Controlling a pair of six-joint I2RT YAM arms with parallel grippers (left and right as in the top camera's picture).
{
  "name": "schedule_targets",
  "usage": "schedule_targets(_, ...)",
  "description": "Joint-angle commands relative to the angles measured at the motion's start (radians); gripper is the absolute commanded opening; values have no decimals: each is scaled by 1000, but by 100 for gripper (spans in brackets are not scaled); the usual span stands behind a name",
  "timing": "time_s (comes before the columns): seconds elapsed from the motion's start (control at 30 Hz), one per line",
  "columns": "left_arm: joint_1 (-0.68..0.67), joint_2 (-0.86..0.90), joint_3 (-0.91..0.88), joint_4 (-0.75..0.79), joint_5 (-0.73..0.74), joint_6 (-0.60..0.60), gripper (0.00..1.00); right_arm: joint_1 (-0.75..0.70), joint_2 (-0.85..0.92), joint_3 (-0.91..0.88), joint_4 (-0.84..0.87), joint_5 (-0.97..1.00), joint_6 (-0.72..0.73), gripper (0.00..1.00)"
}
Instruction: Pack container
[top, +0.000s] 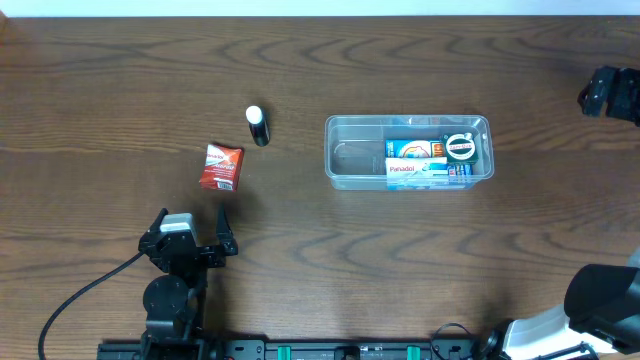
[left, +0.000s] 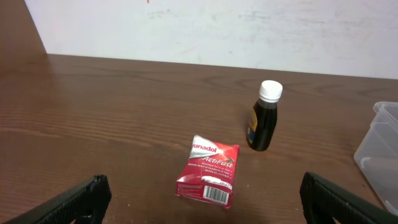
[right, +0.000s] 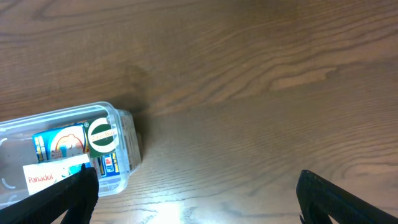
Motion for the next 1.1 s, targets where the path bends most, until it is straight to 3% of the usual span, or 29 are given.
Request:
schedule_targets(0.0, 6, -4, -7, -24, 14, 18, 98, -5, -6, 14, -3, -3, 0, 99)
schedule_targets(0.6, 6, -4, -7, -24, 14, 17, 98, -5, -6, 14, -3, -4, 0, 99)
schedule_targets(0.83, 6, -4, -7, -23, -104, 55, 98, -5, -6, 14, -3, -4, 0, 99)
schedule_targets(1.07, 6, -4, -7, -8, -103, 55, 98, -5, -6, 14, -3, -3, 0, 99)
